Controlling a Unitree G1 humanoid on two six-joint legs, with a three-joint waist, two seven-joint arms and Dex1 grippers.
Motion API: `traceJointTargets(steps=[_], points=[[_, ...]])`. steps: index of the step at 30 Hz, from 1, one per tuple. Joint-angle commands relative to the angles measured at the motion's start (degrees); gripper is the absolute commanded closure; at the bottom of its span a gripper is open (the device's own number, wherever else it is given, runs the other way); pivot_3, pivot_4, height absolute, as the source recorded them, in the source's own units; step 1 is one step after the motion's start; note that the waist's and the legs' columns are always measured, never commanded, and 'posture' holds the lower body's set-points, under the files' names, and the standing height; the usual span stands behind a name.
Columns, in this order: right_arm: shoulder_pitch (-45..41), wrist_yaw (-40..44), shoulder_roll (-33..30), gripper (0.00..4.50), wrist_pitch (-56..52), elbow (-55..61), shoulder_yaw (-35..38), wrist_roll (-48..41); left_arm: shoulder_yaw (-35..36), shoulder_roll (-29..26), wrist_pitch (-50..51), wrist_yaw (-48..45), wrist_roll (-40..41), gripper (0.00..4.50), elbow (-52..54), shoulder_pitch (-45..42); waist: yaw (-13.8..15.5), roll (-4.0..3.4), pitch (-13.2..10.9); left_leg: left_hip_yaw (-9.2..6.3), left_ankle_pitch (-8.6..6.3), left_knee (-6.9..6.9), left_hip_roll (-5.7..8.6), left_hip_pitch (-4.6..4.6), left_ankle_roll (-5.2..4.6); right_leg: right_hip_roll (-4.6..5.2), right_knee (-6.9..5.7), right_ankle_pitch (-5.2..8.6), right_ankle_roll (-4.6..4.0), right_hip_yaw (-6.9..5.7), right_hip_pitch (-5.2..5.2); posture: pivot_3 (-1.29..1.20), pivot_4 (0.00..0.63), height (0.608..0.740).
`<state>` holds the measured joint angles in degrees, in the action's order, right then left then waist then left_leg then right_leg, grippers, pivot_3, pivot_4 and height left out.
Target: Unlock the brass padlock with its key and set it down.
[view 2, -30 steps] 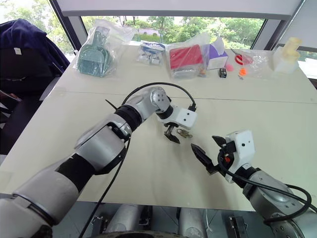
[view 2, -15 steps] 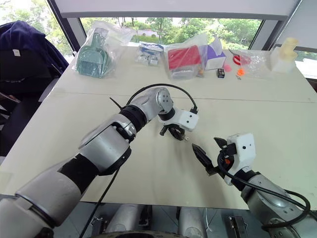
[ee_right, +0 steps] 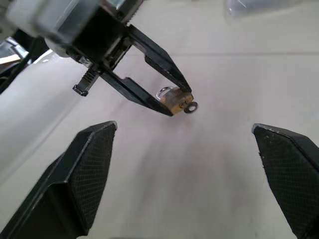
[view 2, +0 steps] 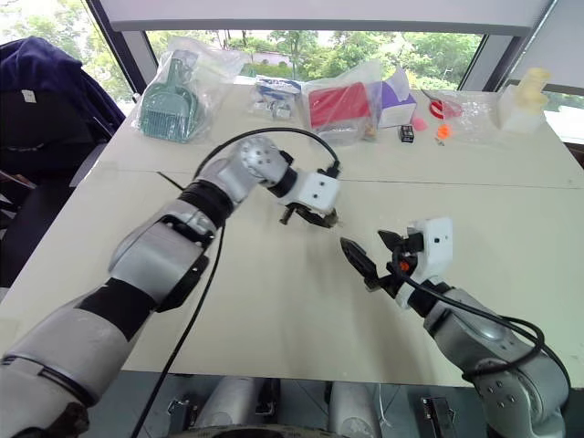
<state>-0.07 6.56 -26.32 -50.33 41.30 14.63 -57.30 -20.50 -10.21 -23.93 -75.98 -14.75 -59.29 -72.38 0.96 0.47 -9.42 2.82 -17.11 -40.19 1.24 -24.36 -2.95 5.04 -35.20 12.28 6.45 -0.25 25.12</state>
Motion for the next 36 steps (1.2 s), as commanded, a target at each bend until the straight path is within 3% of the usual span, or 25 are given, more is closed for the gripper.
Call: traceJointTargets(steps=[1, 6, 11, 30, 33, 36], points=[[-4.5, 0.2, 1.3, 0.0, 0.4, -1.0, 0.0, -7.0, 3.7, -1.7, 5.9, -0.9, 6.3, 3.83, 14.5, 4.5, -0.2, -0.01, 0.0, -0.05, 0.01, 0.0, 0.0, -0.02, 0.01, 0.02, -0.02, 0.0, 0.01, 0.0, 0.0, 0.0, 0.15, 0.74], [-8.2, 1.1, -0.2, 0.0, 0.1, -4.6, 0.2, -11.5, 6.7, -3.6, 13.3, 3.9, 11.0, 3.83, 30.8, 13.9, -0.3, -0.01, 0.0, -0.1, 0.01, 0.0, 0.11, -0.01, 0.02, 0.14, 0.0, -0.01, 0.02, -0.02, -0.07, 0.0, 0.15, 0.74], [-8.6, 2.3, -3.1, 0.0, -0.9, -6.9, -0.4, -12.2, 7.0, -5.0, 17.4, 7.7, 12.2, 3.83, 40.3, 18.0, -0.2, -0.02, 0.0, -0.08, 0.02, 0.0, 0.15, 0.02, 0.03, 0.15, -0.05, -0.02, 0.02, -0.02, -0.08, 0.0, 0.15, 0.74], [-8.1, -1.3, -2.8, 0.0, 2.3, -7.8, 1.9, -17.3, 1.8, -8.7, 15.0, 8.5, 12.2, 3.83, 47.7, 20.6, -0.2, -0.04, 0.0, -0.06, 0.04, 0.01, 0.14, 0.23, 0.06, -0.02, -0.08, -0.01, 0.02, -0.05, -0.25, 0.0, 0.15, 0.74], [-8.1, -1.6, -2.5, 0.8, 2.4, -7.7, 1.5, -17.2, 1.0, -8.7, 14.7, 8.5, 12.5, 3.83, 48.3, 20.8, -0.2, -0.04, 0.0, -0.06, 0.04, 0.01, 0.14, 0.23, 0.06, -0.02, -0.07, -0.01, 0.02, -0.04, -0.25, 0.0, 0.15, 0.74], [-8.1, -1.9, -2.1, 2.31, 2.5, -7.5, 0.8, -17.3, 0.8, -8.3, 14.6, 9.0, 12.8, 3.83, 48.6, 20.5, -0.3, -0.04, 0.0, -0.06, 0.04, 0.01, 0.14, 0.24, 0.06, -0.02, -0.07, -0.01, 0.02, -0.04, -0.25, 0.0, 0.15, 0.74]])
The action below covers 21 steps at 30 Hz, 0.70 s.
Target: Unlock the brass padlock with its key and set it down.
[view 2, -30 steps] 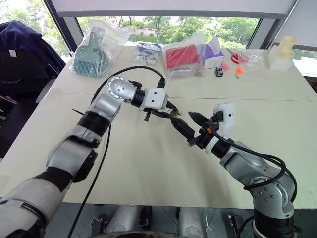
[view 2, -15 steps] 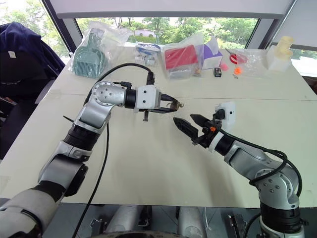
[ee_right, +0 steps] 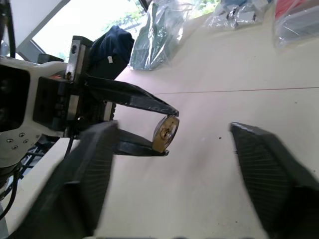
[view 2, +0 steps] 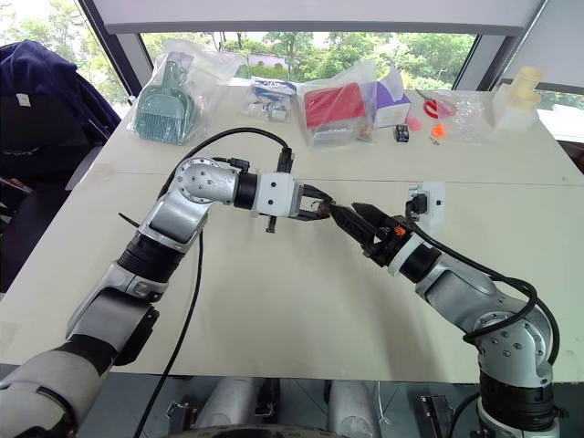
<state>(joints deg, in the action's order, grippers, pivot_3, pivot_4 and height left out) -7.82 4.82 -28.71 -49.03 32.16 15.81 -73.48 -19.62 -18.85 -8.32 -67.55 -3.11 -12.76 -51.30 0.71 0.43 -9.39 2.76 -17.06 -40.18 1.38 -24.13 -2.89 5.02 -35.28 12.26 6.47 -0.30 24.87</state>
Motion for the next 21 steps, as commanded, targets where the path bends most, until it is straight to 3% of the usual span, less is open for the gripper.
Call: traceJointTargets(steps=[1, 4, 5, 21], points=[[-0.3, -0.3, 0.4, 2.81, 1.2, 1.6, -0.6, -1.2, -0.1, 0.4, -1.1, 0.7, 1.2, 3.83, 2.1, -0.7, 0.0, 0.0, 0.0, 0.0, 0.0, 0.0, 0.0, 0.0, 0.0, 0.0, 0.0, 0.0, 0.0, 0.0, 0.0, 0.0, 0.15, 0.74], [-0.2, -0.6, 0.5, 4.33, 1.2, 1.7, -1.1, -1.5, 0.1, 0.5, -1.2, 1.0, 1.3, 3.83, 2.6, -0.8, 0.0, 0.0, 0.0, 0.0, 0.0, 0.0, 0.0, 0.01, 0.0, 0.0, -0.01, 0.0, 0.0, 0.0, 0.0, 0.0, 0.15, 0.74], [-0.1, -0.7, 0.4, 4.44, 1.2, 1.7, -1.3, -1.5, 0.2, 0.5, -1.2, 1.1, 1.4, 3.83, 2.7, -0.8, 0.0, 0.0, 0.0, 0.0, 0.0, 0.0, 0.0, 0.01, 0.0, -0.01, -0.01, 0.0, 0.0, 0.0, 0.0, 0.0, 0.15, 0.74], [-0.5, -7.1, 5.6, 4.44, 5.5, -0.3, -1.5, -8.3, 0.8, 0.2, -5.1, 7.5, 0.2, 3.83, 3.6, -0.8, 0.0, 0.0, 0.0, 0.0, 0.0, 0.0, 0.0, 0.03, 0.0, -0.01, -0.01, 0.0, 0.0, 0.0, -0.02, 0.0, 0.15, 0.74]])
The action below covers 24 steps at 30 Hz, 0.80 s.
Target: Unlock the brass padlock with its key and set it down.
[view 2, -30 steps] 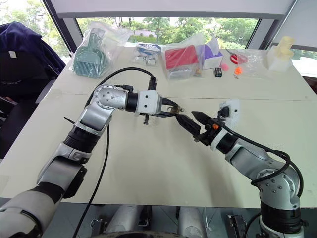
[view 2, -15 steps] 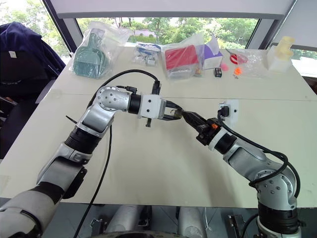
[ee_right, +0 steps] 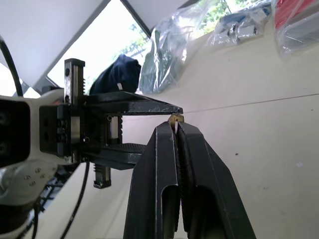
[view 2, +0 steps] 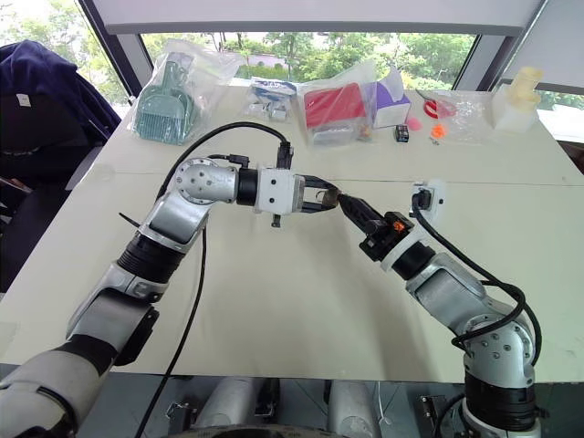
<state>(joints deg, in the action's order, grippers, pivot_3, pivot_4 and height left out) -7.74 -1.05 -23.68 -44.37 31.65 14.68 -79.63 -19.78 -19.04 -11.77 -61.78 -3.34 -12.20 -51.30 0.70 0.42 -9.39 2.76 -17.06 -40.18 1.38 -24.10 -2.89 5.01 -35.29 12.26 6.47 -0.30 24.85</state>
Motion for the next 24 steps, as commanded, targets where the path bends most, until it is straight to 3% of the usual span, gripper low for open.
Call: traceJointTargets(steps=[1, 6, 14, 24], points=[[-0.6, -1.7, 0.7, 4.44, 1.1, 0.1, -0.4, -2.4, 0.9, 0.3, -1.8, 1.9, 0.4, 3.83, 3.0, -0.8, 0.0, 0.0, 0.0, 0.0, 0.0, 0.0, 0.0, 0.0, 0.0, 0.0, 0.0, 0.0, 0.0, 0.0, 0.0, 0.0, 0.15, 0.74], [-0.9, -5.6, 3.8, 4.44, 3.3, -1.2, -1.0, -5.4, 0.8, 0.0, -11.3, 7.3, -4.1, 3.83, -1.1, -2.0, 0.0, -0.01, 0.0, 0.0, 0.0, 0.01, 0.0, 0.02, 0.0, 0.0, 0.0, 0.0, 0.0, 0.0, -0.01, 0.0, 0.15, 0.74], [-3.1, -16.3, 10.5, 4.44, 8.9, -4.7, -1.0, -11.9, 1.6, -0.6, -28.1, 25.3, -16.4, 3.83, -11.3, -4.6, 0.0, -0.01, 0.0, 0.01, 0.0, 0.01, 0.0, 0.07, 0.0, 0.01, -0.01, -0.01, 0.01, 0.0, -0.05, 0.0, 0.15, 0.74], [-6.2, -23.4, 15.8, 4.44, 14.8, -8.0, -0.6, -15.3, 1.6, -0.9, -36.5, 39.5, -25.1, 3.83, -12.1, -4.1, 0.0, -0.01, 0.0, 0.05, 0.0, 0.06, 0.0, 0.07, 0.0, 0.0, 0.0, -0.07, 0.13, -0.01, -0.04, 0.0, 0.15, 0.74]])
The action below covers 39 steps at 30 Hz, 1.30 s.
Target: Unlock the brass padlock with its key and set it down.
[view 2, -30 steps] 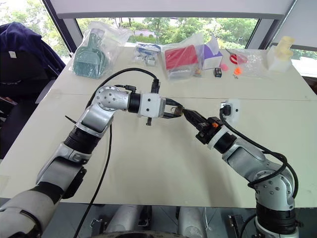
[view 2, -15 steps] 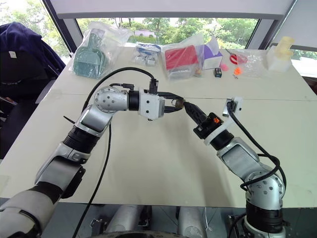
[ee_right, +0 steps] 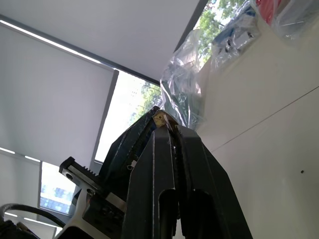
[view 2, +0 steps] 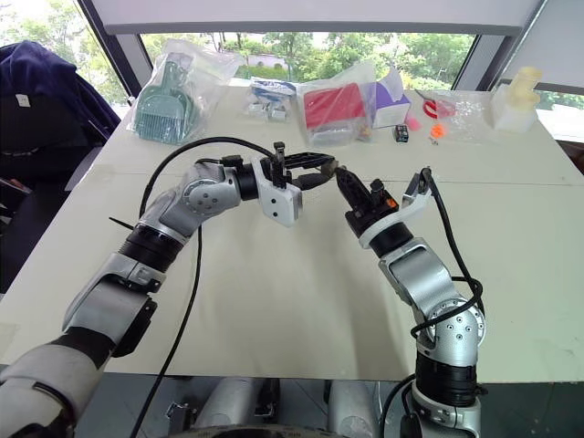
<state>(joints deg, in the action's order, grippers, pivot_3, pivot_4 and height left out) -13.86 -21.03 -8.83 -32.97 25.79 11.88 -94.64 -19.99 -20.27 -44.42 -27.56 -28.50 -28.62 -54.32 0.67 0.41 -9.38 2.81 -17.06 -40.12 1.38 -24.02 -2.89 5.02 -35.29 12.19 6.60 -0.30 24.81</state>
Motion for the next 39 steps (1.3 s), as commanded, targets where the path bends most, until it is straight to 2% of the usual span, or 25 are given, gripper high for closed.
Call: traceJointTargets(steps=[1, 19, 22, 25, 28, 31, 33, 39], points=[[-0.2, -4.0, 1.3, 4.44, 3.9, -2.3, 2.4, -0.6, 1.9, 0.4, -3.9, 6.5, -0.4, 3.83, 4.8, -0.8, 0.0, 0.0, 0.0, 0.0, 0.0, 0.0, 0.0, 0.0, 0.0, 0.0, 0.0, 0.0, 0.0, 0.0, 0.0, 0.0, 0.15, 0.74], [-2.2, -11.4, 4.7, 4.44, 9.9, -2.3, 4.0, -5.7, 2.7, -0.1, -5.0, 23.8, -9.6, 3.83, 10.5, 1.6, -0.1, -0.01, 0.0, 0.02, 0.0, 0.02, 0.0, 0.01, 0.0, 0.01, -0.02, 0.0, 0.01, 0.0, 0.01, 0.0, 0.15, 0.74], [-1.8, -7.3, -0.6, 4.44, 5.3, -0.3, 2.1, -1.5, 0.8, -0.3, -4.6, 19.1, -6.2, 3.83, 7.4, 1.3, 0.0, -0.01, 0.0, 0.03, 0.0, 0.02, 0.0, 0.01, 0.0, 0.02, -0.02, 0.0, 0.01, 0.0, 0.01, 0.0, 0.15, 0.74], [-0.1, 0.3, -9.8, 4.44, 0.2, 2.5, 0.0, 6.3, -0.3, -0.9, -3.6, 14.1, -3.5, 3.83, 4.4, 0.3, 0.0, -0.01, 0.0, 0.08, 0.0, 0.02, 0.01, 0.0, 0.0, 0.07, 0.03, 0.0, 0.0, -0.01, 0.0, 0.0, 0.15, 0.74], [1.8, 10.2, -21.3, 3.55, -4.2, 3.9, -0.8, 14.7, 0.0, -2.0, -3.7, 11.6, -1.5, 3.83, 2.5, -1.6, 0.0, -0.02, 0.0, 0.13, 0.0, 0.01, 0.02, -0.02, -0.01, 0.1, 0.08, 0.0, 0.0, 0.0, 0.0, 0.0, 0.15, 0.74], [2.6, 17.3, -27.5, 1.98, -6.1, 3.9, -1.6, 18.9, 0.1, -2.2, -4.0, 9.8, 0.5, 3.83, 1.5, -2.6, 0.0, -0.01, 0.0, 0.12, 0.0, 0.02, -0.01, 0.0, -0.01, 0.13, 0.08, 0.0, 0.0, 0.01, 0.01, 0.0, 0.15, 0.74], [2.5, 20.5, -28.5, 0.97, -6.2, 3.7, -1.6, 20.2, 0.0, -2.1, -4.3, 8.8, 1.4, 3.83, 1.3, -3.0, -0.1, -0.01, 0.0, 0.12, 0.0, 0.03, -0.05, 0.02, 0.0, 0.1, 0.08, 0.0, 0.0, 0.01, 0.0, 0.0, 0.15, 0.74], [0.2, 24.0, -27.6, 0.97, -6.8, 2.5, -0.8, 21.2, -0.6, -1.9, -4.2, 7.4, 2.1, 3.83, 1.7, -2.3, 0.0, -0.01, 0.0, 0.12, 0.0, 0.03, -0.1, 0.04, 0.0, 0.05, 0.05, 0.0, 0.0, 0.01, -0.01, 0.0, 0.15, 0.74]])
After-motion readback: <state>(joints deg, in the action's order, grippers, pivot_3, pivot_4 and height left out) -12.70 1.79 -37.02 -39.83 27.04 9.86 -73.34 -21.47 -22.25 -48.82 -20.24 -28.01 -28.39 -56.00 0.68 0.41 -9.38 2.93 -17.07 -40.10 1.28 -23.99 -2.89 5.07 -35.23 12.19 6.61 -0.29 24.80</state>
